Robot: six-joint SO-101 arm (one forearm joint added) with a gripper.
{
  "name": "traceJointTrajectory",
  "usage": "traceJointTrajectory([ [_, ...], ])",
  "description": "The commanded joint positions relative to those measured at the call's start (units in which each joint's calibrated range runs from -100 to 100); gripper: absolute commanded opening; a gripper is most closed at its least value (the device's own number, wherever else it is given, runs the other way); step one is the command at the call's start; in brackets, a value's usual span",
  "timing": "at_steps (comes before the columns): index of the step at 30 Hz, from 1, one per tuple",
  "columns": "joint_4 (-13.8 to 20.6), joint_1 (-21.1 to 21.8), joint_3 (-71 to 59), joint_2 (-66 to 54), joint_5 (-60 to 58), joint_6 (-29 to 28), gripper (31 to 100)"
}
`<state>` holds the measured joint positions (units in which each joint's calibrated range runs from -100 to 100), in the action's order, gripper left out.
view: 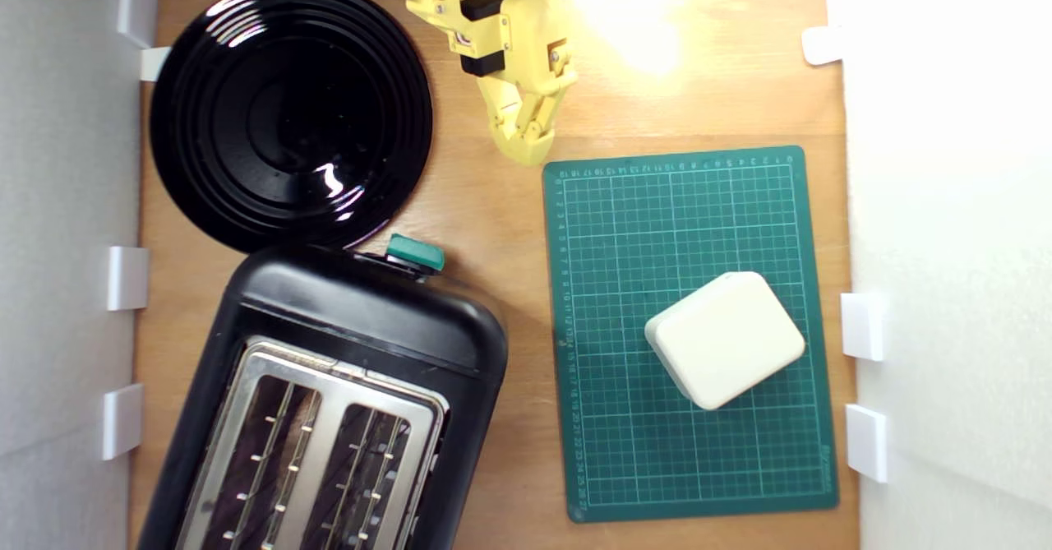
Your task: Start toaster
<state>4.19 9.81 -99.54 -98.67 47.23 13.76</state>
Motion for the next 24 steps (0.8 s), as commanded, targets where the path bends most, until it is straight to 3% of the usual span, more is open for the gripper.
traceJointTrajectory([
  [1, 0.3, 0.4, -0.3, -0.8, 0.3, 0.1, 31.4],
  [24, 0.9, 2.2, -0.3, -0.6, 4.9, 0.4, 31.7],
])
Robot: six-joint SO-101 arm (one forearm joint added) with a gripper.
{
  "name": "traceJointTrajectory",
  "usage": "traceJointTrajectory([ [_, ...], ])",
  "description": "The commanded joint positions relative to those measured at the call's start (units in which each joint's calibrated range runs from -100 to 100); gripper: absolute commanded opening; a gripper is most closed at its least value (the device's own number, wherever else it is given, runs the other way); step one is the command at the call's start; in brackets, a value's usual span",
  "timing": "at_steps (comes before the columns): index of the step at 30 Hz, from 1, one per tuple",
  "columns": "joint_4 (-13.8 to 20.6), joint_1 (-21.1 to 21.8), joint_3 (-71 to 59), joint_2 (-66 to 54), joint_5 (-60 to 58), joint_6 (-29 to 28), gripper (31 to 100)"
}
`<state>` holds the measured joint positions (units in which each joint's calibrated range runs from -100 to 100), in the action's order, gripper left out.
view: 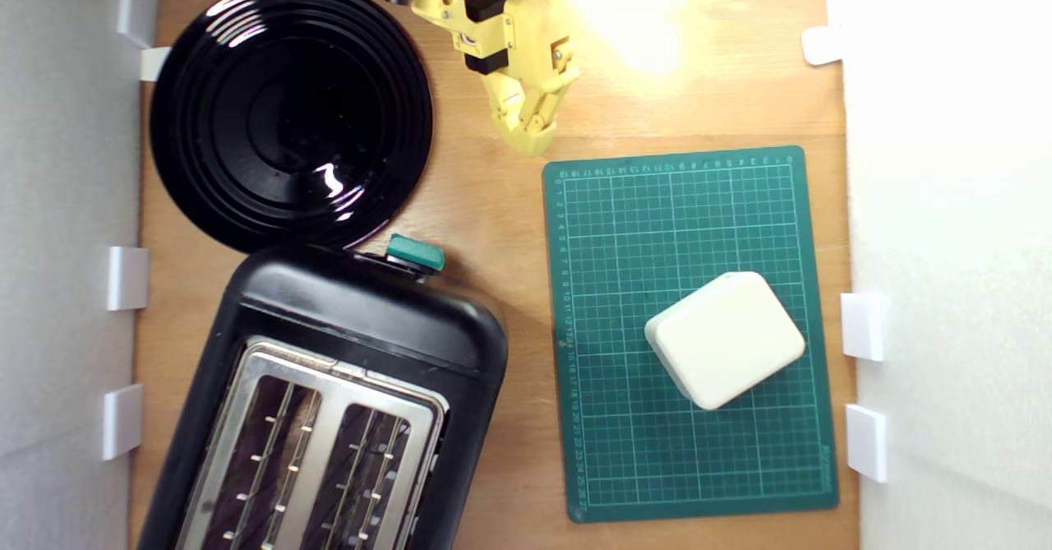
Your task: Start toaster
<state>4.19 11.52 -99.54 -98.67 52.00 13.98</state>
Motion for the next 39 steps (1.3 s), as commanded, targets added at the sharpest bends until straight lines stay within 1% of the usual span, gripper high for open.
traceJointTrajectory([
  [1, 0.9, 0.5, -0.3, -0.6, 0.1, 0.2, 31.7],
  [9, 0.9, -0.1, -0.3, -0.5, 0.1, 0.0, 31.6],
  [39, 0.9, 0.2, -0.3, -0.2, 0.1, 0.0, 31.6],
])
